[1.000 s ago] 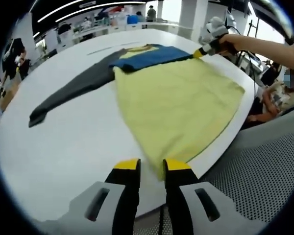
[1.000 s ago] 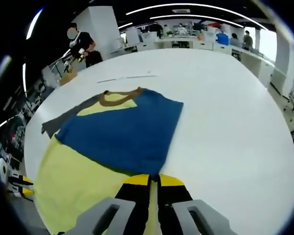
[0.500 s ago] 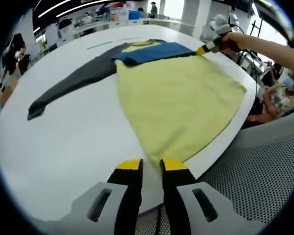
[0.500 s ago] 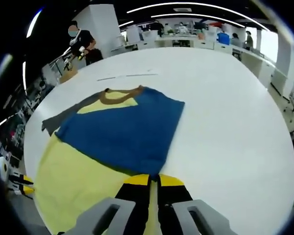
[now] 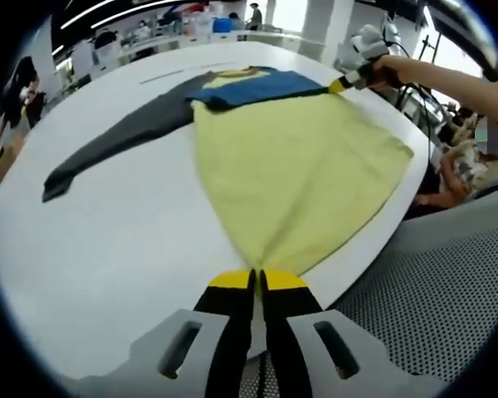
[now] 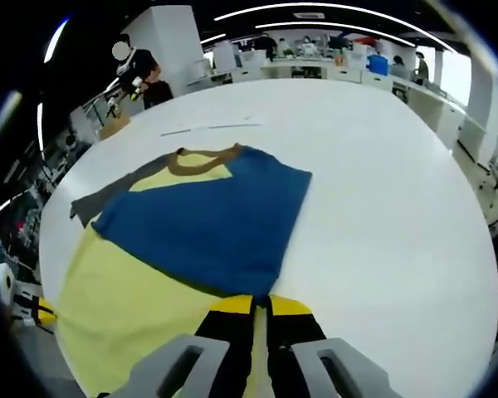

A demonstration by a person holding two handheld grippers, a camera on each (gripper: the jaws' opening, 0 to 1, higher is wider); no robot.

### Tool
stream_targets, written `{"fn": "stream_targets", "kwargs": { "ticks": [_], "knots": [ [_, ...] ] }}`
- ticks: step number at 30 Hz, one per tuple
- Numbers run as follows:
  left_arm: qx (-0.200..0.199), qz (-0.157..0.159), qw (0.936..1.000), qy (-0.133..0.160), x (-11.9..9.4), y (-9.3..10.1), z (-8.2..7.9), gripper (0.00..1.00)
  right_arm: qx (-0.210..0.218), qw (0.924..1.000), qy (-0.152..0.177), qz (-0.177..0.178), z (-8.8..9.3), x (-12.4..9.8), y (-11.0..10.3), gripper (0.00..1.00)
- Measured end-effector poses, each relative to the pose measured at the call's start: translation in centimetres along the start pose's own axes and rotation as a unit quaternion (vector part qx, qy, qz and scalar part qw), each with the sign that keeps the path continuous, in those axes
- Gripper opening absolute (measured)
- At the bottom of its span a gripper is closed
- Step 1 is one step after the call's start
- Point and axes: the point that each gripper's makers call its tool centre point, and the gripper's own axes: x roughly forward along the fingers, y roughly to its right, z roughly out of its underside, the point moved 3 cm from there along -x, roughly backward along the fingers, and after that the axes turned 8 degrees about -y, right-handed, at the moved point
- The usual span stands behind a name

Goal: Fold the garment on the visible template until the final outline fits inside the template.

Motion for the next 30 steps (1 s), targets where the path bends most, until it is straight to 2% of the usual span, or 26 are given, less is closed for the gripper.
{"fn": "stream_targets", "kwargs": {
  "ticks": [5, 8, 12, 15, 21, 30],
  "knots": [
    [0.000, -0.001, 1.0000, -0.001, 0.0, 0.0, -0.1, 0.02, 0.001, 1.0000, 0.002, -0.002, 0.0, -0.1, -0.1, 0.00],
    [-0.006, 0.001, 1.0000, 0.001, -0.1, 0.0, -0.1, 0.08, 0.009, 0.9998, 0.009, -0.013, 0.0, -0.6, -0.2, 0.03],
    [-0.039, 0.012, 0.9987, 0.031, -0.4, -0.3, -0.7, 0.20, -0.003, 0.9997, 0.015, -0.020, 0.1, -1.2, -0.1, 0.19],
    [-0.046, 0.009, 0.9974, 0.055, -0.9, -0.6, -1.4, 0.25, -0.019, 0.9991, 0.023, -0.032, 0.1, -1.6, -0.4, 0.33],
    [-0.051, 0.005, 0.9953, 0.082, -1.6, -1.4, -2.1, 0.36, -0.060, 0.9963, 0.035, -0.051, 0.3, -2.8, -1.2, 0.55],
    [-0.035, -0.006, 0.9927, 0.115, -2.3, -2.0, -3.3, 0.56, -0.104, 0.9892, 0.063, -0.082, 0.1, -4.7, -2.9, 0.75]
  ]
}}
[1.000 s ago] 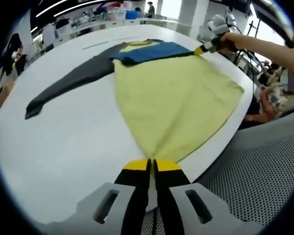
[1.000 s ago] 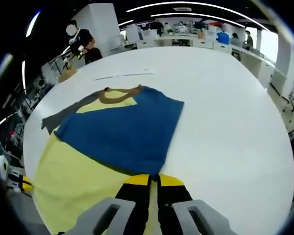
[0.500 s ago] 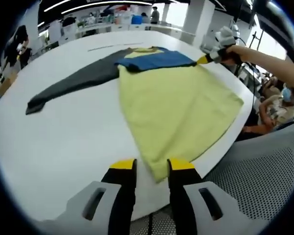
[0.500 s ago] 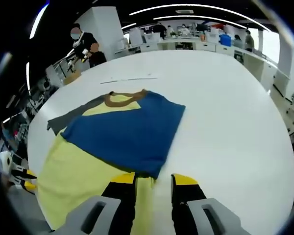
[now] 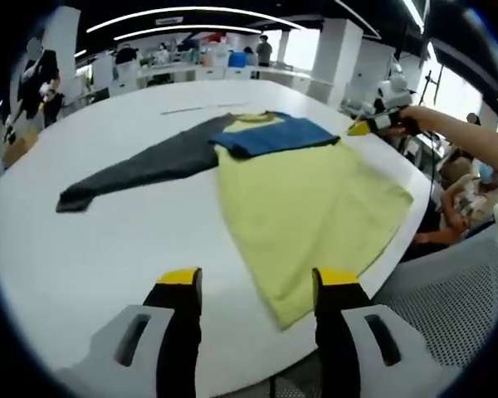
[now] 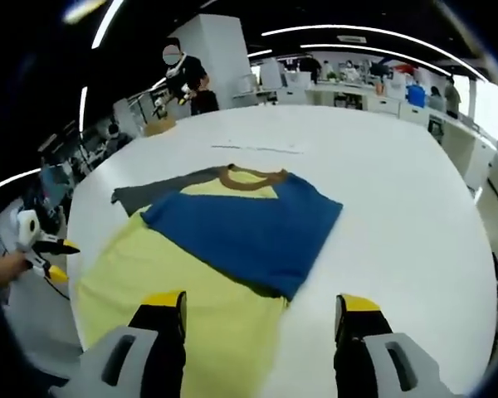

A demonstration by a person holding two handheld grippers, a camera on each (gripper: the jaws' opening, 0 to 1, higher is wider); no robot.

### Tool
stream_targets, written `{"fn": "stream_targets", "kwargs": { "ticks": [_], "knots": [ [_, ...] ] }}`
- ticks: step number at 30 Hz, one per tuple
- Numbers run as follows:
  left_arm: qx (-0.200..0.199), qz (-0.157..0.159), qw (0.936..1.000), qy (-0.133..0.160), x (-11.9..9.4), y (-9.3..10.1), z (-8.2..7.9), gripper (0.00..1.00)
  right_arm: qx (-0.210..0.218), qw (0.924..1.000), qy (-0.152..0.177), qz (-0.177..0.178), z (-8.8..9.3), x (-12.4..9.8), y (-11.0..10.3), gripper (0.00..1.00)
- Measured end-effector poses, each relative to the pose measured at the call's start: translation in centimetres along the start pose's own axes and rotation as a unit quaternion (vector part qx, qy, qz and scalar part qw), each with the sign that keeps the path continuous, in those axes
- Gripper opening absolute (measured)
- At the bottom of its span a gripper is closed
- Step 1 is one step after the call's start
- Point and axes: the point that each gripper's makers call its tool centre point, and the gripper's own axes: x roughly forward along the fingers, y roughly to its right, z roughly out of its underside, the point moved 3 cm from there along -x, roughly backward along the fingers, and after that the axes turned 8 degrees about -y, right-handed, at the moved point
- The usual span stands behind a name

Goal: Fold the garment on the visible template until the final outline fits inside the template.

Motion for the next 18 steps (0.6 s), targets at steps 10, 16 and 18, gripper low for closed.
{"fn": "stream_targets", "kwargs": {
  "ticks": [10, 16, 18],
  "knots": [
    [0.008, -0.013, 0.9994, 0.033, -0.8, -1.6, -1.6, 0.74, -0.070, 0.9947, 0.057, -0.049, -1.6, -2.7, -3.2, 0.96],
    [0.007, -0.029, 0.9986, 0.043, -1.3, -3.1, -2.1, 0.84, -0.089, 0.9901, 0.074, -0.078, -1.6, -4.3, -5.4, 0.99],
    [0.004, -0.034, 0.9983, 0.047, -1.4, -3.7, -2.2, 0.87, -0.091, 0.9891, 0.079, -0.084, -1.5, -4.8, -6.0, 0.99]
  ]
}}
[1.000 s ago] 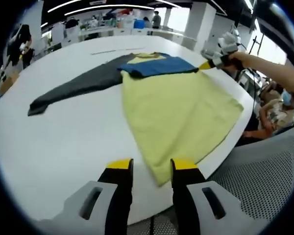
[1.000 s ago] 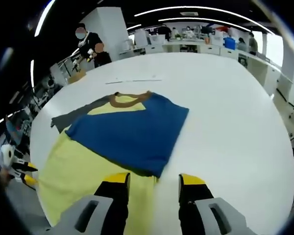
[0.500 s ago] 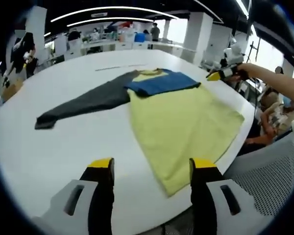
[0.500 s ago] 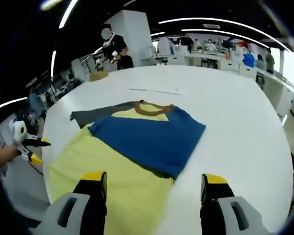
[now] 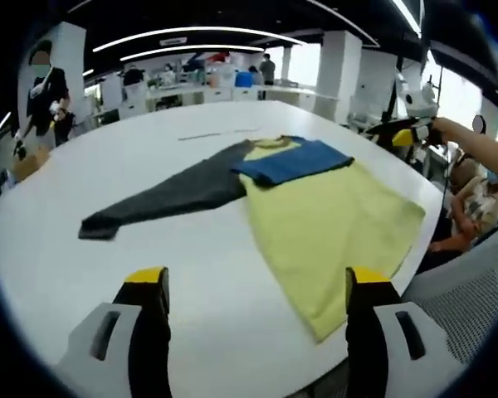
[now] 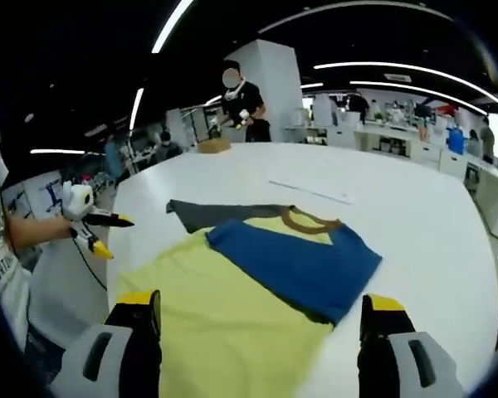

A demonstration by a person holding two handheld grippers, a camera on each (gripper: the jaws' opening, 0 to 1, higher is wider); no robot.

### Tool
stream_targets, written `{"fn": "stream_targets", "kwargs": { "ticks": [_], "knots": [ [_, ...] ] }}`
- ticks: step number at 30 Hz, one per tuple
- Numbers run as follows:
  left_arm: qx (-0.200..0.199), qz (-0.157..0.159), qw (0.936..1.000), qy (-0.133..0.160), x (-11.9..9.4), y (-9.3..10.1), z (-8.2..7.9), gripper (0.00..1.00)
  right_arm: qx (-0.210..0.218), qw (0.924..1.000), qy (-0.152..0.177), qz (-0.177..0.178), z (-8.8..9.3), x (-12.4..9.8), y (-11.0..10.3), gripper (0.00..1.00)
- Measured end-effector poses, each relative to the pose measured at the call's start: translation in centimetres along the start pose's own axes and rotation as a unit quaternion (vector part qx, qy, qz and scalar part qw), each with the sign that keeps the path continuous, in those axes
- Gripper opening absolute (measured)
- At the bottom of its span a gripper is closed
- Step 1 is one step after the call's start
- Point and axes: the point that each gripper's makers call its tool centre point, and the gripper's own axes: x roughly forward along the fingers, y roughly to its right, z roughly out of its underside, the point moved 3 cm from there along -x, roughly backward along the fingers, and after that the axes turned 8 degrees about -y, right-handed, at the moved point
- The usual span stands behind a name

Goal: Fold the garment on the visible template until the final outline fits inside the template.

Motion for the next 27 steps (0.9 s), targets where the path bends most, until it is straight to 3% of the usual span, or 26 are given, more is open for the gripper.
{"fn": "stream_targets", "kwargs": {
  "ticks": [7, 18, 21, 27],
  "knots": [
    [-0.020, -0.025, 0.9994, 0.012, -0.3, -3.1, -0.5, 0.90, -0.011, 0.9998, 0.008, -0.011, -0.1, -0.9, -1.9, 0.99],
    [-0.055, -0.073, 0.9953, 0.031, -0.5, -8.1, -1.7, 0.86, -0.026, 0.9995, 0.014, -0.013, 0.4, -2.4, -3.7, 0.99],
    [-0.075, -0.080, 0.9932, 0.039, -0.5, -8.9, -2.0, 0.83, -0.030, 0.9994, 0.014, -0.015, 0.7, -2.8, -4.1, 0.99],
    [-0.112, -0.131, 0.9842, 0.043, 0.0, -11.7, -2.3, 0.76, -0.028, 0.9995, 0.016, -0.002, 1.0, -3.2, -4.1, 0.99]
  ]
}}
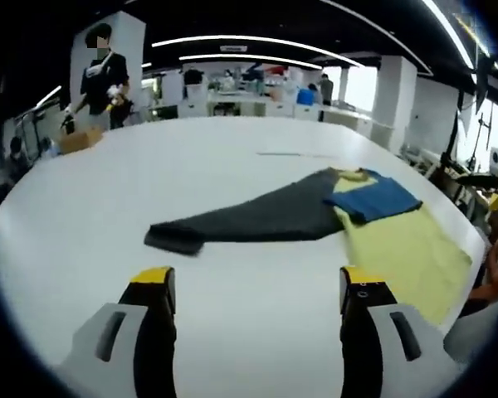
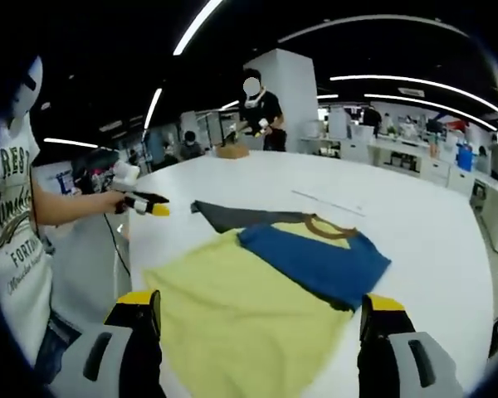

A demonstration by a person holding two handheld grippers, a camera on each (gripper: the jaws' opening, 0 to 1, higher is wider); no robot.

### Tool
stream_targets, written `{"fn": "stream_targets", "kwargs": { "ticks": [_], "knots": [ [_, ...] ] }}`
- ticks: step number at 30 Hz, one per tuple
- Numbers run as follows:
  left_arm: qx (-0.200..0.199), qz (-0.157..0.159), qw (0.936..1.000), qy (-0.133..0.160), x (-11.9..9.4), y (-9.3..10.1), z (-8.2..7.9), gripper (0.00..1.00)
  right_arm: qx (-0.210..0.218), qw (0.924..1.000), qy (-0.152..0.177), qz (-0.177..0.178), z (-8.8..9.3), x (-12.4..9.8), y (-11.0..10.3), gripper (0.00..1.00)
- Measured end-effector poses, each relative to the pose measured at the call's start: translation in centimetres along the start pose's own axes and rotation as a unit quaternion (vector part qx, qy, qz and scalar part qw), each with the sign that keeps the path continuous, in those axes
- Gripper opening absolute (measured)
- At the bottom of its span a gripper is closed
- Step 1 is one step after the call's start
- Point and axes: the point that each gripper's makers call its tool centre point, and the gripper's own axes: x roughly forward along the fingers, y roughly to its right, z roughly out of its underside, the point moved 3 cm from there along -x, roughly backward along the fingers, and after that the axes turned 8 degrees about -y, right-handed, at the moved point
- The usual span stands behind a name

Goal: Fold the garment on the visible template until the final outline fits inside the template.

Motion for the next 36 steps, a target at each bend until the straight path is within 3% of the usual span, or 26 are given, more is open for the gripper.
{"fn": "stream_targets", "kwargs": {
  "ticks": [11, 19, 24, 32, 36],
  "knots": [
    [-0.045, -0.048, 0.9977, 0.013, 1.2, -1.6, -0.9, 0.58, 0.011, 0.9998, 0.013, 0.013, 0.3, -0.2, 0.4, 0.98],
    [-0.086, -0.089, 0.9922, 0.014, 2.4, -3.0, -0.4, 0.44, 0.009, 0.9995, 0.019, 0.022, -0.1, -0.5, 0.3, 0.96],
    [-0.113, -0.112, 0.9871, 0.017, 3.3, -4.0, -0.3, 0.34, 0.004, 0.9997, -0.002, 0.024, 0.1, -0.3, 0.0, 0.96],
    [-0.127, -0.132, 0.9831, -0.002, 4.9, -4.6, 0.2, 0.25, -0.003, 0.9998, -0.010, 0.019, 0.1, 0.0, -0.1, 0.96],
    [-0.145, -0.137, 0.9800, 0.004, 5.7, -4.8, 0.0, 0.22, -0.006, 0.9999, -0.011, 0.011, -0.1, 0.3, -0.4, 0.96]
  ]
}}
